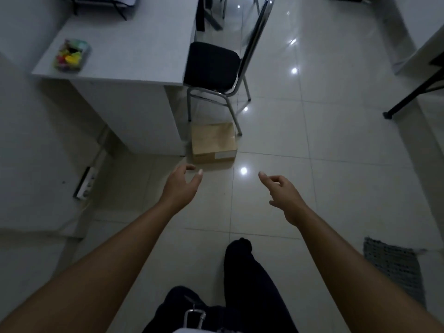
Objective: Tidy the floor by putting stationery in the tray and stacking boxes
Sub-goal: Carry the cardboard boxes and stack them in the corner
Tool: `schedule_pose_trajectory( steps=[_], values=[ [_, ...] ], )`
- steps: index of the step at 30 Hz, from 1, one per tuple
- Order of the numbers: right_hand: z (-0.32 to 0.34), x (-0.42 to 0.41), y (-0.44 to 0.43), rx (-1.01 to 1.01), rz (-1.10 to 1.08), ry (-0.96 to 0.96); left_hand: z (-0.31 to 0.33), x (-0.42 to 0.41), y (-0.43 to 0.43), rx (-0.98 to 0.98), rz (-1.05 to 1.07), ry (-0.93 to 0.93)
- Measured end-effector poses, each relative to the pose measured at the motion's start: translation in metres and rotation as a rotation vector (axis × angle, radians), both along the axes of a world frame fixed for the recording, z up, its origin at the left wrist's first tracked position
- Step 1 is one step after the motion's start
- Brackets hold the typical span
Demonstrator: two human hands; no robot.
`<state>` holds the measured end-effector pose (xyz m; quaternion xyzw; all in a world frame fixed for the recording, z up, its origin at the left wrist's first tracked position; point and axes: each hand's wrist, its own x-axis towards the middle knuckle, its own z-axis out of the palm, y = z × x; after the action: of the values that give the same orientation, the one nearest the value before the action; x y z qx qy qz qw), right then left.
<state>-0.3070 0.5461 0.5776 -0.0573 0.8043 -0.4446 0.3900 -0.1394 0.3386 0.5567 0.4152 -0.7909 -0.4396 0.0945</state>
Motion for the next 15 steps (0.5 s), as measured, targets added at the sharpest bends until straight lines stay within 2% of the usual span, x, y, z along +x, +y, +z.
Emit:
schedule_pose_trajectory(
  steps=[11,15],
  values=[
    [-0.033,-0.203,-0.101,0.09,0.124,-0.054,-0.032,-0.173,-0.061,0.128,0.107,-0.032],
    [-0.075,-0.258,-0.157,0.104,0.151,-0.113,-0.077,-0.231,-0.101,0.22,0.157,-0.077]
  ],
)
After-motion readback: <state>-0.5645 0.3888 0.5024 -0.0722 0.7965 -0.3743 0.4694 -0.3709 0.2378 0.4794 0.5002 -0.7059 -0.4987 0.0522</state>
